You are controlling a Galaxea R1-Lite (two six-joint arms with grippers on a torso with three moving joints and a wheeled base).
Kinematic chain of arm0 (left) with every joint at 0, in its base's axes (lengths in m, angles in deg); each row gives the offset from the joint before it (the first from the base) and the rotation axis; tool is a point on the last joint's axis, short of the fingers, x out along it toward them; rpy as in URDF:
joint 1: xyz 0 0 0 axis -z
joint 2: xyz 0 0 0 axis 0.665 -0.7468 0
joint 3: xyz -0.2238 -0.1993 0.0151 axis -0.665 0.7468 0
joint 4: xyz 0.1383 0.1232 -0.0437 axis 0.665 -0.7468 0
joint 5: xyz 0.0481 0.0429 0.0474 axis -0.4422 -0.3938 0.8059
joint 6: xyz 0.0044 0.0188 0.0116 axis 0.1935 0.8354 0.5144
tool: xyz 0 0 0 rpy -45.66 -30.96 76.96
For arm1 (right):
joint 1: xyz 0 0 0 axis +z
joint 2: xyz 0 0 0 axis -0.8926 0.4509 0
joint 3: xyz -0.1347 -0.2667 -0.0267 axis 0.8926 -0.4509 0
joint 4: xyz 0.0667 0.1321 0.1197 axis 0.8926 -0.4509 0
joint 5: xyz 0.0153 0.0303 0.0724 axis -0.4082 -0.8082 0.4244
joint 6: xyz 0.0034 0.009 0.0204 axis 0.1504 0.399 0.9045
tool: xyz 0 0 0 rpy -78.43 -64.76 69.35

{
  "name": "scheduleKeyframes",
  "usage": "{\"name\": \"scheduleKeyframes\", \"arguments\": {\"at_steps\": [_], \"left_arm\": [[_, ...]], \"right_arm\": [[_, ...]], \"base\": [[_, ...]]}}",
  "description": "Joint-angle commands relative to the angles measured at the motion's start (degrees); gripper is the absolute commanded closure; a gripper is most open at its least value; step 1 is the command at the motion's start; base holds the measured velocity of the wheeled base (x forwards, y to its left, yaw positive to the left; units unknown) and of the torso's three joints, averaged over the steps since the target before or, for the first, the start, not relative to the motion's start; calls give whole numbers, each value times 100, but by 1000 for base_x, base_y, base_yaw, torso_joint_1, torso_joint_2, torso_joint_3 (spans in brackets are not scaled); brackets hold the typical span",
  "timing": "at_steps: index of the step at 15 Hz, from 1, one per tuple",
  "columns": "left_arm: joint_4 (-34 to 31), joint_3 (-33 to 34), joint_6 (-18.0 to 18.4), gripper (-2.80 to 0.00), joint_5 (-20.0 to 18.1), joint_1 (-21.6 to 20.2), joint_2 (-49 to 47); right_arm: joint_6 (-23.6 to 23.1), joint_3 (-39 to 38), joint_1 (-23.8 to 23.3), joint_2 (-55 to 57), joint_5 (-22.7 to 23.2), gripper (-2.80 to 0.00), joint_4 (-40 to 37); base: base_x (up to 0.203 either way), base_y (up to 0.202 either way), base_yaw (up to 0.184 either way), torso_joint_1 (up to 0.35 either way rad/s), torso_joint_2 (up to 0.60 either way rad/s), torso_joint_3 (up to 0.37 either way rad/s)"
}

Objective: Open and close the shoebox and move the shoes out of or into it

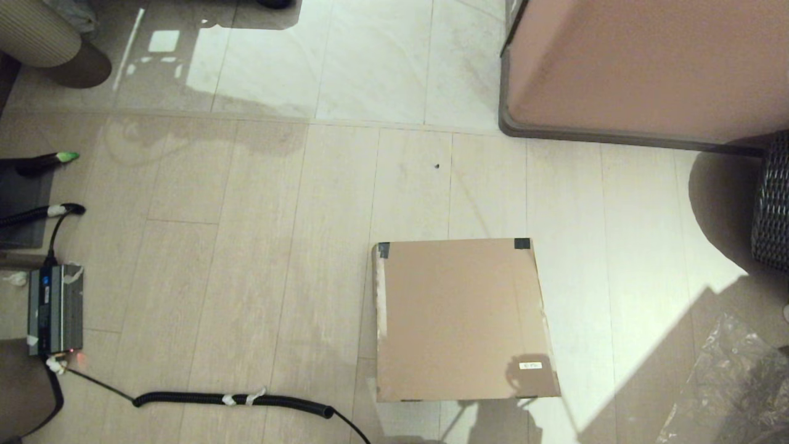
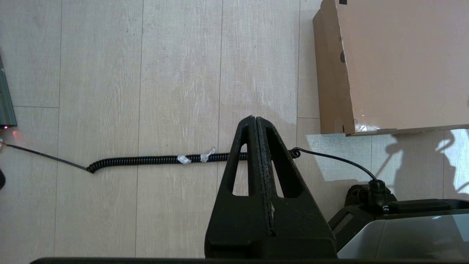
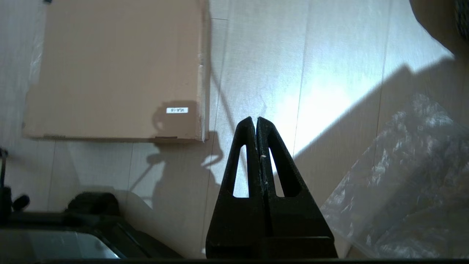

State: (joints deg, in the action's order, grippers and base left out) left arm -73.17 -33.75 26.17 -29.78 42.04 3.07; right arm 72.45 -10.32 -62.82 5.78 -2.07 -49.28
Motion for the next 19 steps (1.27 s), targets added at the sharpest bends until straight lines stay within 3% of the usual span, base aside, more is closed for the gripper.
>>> {"name": "scheduleKeyframes", "arguments": {"at_steps": [1,5,19], "left_arm": [[4,0,2,0,1,0,-18],[-4,0,2,0,1,0,-18],[-3,0,2,0,1,0,-18]], "right_arm": [[78,-16,6,-58,-98,0,-9],[-113,-16,6,-58,-93,0,-18],[-16,-16,6,-58,-90,0,-24]], "base": [[0,0,0,0,0,0],[0,0,0,0,0,0],[0,0,0,0,0,0]]}}
